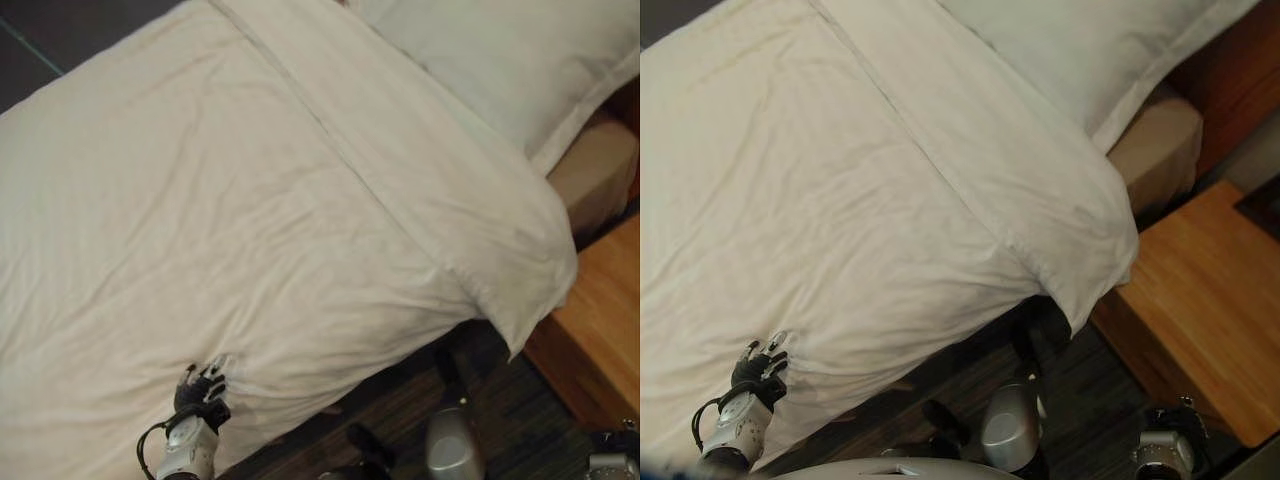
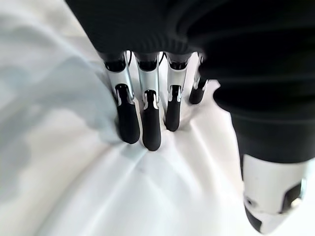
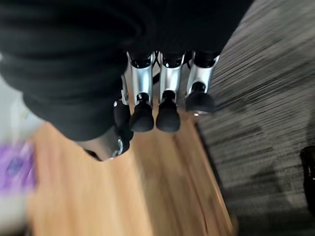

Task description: Making the bed.

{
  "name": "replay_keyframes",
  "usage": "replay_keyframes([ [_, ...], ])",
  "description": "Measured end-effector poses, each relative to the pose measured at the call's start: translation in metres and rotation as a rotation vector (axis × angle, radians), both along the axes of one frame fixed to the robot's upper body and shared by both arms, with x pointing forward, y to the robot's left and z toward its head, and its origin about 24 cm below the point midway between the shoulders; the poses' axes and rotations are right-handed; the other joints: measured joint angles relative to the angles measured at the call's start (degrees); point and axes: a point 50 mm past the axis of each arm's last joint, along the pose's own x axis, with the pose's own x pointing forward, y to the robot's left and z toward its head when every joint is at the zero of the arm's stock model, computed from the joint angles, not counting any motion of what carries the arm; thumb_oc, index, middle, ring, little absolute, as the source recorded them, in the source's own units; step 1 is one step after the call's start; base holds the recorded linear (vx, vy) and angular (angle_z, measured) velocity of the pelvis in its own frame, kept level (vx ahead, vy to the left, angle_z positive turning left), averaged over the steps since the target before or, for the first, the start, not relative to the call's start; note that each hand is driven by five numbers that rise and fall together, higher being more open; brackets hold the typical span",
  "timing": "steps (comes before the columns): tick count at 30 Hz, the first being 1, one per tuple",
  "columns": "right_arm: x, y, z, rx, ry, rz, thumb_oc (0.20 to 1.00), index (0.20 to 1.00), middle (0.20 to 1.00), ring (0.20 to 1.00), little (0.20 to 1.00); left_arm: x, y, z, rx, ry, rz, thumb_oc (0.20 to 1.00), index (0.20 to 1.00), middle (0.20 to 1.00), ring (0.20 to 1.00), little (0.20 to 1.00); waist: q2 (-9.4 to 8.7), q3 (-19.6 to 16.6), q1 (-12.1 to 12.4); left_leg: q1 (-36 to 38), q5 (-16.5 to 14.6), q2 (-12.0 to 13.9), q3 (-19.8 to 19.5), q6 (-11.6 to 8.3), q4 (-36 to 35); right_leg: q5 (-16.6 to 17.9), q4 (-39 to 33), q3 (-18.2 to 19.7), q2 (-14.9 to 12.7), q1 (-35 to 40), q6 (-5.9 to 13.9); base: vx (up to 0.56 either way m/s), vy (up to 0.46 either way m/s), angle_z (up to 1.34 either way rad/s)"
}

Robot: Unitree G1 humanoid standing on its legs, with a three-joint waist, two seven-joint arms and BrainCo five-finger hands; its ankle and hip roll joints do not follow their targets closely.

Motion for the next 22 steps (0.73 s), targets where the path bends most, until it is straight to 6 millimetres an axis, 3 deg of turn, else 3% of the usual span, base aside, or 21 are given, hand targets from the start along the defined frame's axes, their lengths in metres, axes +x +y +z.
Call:
replay_keyframes([
  [2,0.013,0.007,0.003,-0.049,0.031,0.160,1.000,1.000,1.000,1.000,1.000,0.002,-0.001,0.003,0.004,-0.021,-0.011,1.000,1.000,1.000,1.000,1.000,-2.86,-1.2,1.9,0.5,0.3,0.7,-0.8,0.02,0.0,-0.3,0.2,-0.7,0.5,0.9,-0.44,0.00,-0.067,0.19],
  [3,0.020,0.014,0.007,-0.093,0.048,0.268,1.000,1.000,1.000,1.000,1.000,0.006,-0.002,0.008,0.011,-0.043,-0.021,1.000,1.000,1.000,1.000,1.000,-3.42,-2.3,2.3,0.8,0.6,1.0,-1.5,-0.03,0.0,-0.2,0.0,-1.6,0.7,2.1,-0.64,-0.01,-0.047,0.30],
  [6,0.053,0.040,0.042,-0.291,-0.054,0.600,1.000,1.000,1.000,1.000,1.000,0.025,-0.016,0.031,0.075,-0.133,-0.143,1.000,1.000,1.000,1.000,1.000,-7.43,-4.9,5.0,1.8,1.6,2.3,-4.0,-0.32,0.0,-0.4,0.3,-4.2,1.6,4.8,-1.48,0.00,-0.051,0.40],
  [7,0.054,0.041,0.043,-0.297,-0.059,0.609,1.000,1.000,1.000,1.000,1.000,0.025,-0.016,0.031,0.077,-0.137,-0.146,1.000,1.000,1.000,1.000,1.000,-7.66,-5.1,5.0,1.9,1.6,2.3,-4.2,-0.31,0.0,-0.4,0.3,-4.4,1.6,5.0,-1.53,0.00,-0.069,0.41],
  [8,0.075,0.059,0.060,-0.356,-0.160,0.681,1.000,1.000,1.000,1.000,1.000,0.029,-0.022,0.041,0.108,-0.178,-0.182,1.000,1.000,1.000,1.000,1.000,-10.17,-7.1,5.4,2.5,1.8,3.1,-5.7,-0.36,0.0,-0.6,0.0,-6.1,2.1,6.7,-1.85,0.01,-0.006,0.36],
  [10,0.087,0.074,0.072,-0.386,-0.241,0.750,1.000,1.000,1.000,1.000,1.000,0.034,-0.024,0.050,0.118,-0.215,-0.193,1.000,1.000,1.000,1.000,1.000,-11.53,-8.6,6.4,2.8,2.0,3.7,-6.3,-0.41,0.0,-1.2,0.1,-6.9,2.5,7.5,-2.04,-0.01,-0.010,0.28],
  [11,0.100,0.086,0.078,-0.396,-0.296,0.790,1.000,1.000,1.000,1.000,1.000,0.041,-0.030,0.061,0.148,-0.257,-0.226,1.000,1.000,1.000,1.000,1.000,-13.34,-9.9,7.1,3.2,1.9,3.9,-6.7,-0.25,0.0,-1.6,0.0,-7.3,2.6,8.3,-1.83,-0.02,-0.032,0.14],
  [14,0.112,0.108,0.085,-0.381,-0.378,0.846,1.000,1.000,1.000,1.000,1.000,0.057,-0.050,0.088,0.183,-0.378,-0.334,1.000,1.000,1.000,1.000,1.000,-13.99,-11.1,7.4,3.6,2.0,3.9,-7.7,-0.23,0.0,-1.3,0.2,-8.4,2.6,9.2,-2.13,0.00,-0.015,0.15],
  [17,0.110,0.122,0.082,-0.355,-0.394,0.899,1.000,1.000,1.000,1.000,1.000,0.063,-0.063,0.112,0.213,-0.494,-0.402,1.000,1.000,1.000,1.000,1.000,-13.33,-12.5,7.5,3.6,1.8,3.9,-8.5,-0.39,0.0,-1.8,0.1,-9.1,2.5,9.9,-1.94,0.01,-0.021,0.12],
  [22,0.107,0.133,0.087,-0.357,-0.435,0.968,1.000,1.000,1.000,1.000,1.000,0.056,-0.074,0.112,0.180,-0.529,-0.430,1.000,1.000,1.000,1.000,1.000,-10.50,-12.4,7.8,4.5,1.7,4.1,-9.2,-0.59,0.0,-2.2,0.0,-10.0,2.7,11.2,-1.92,0.02,0.004,0.08],
])
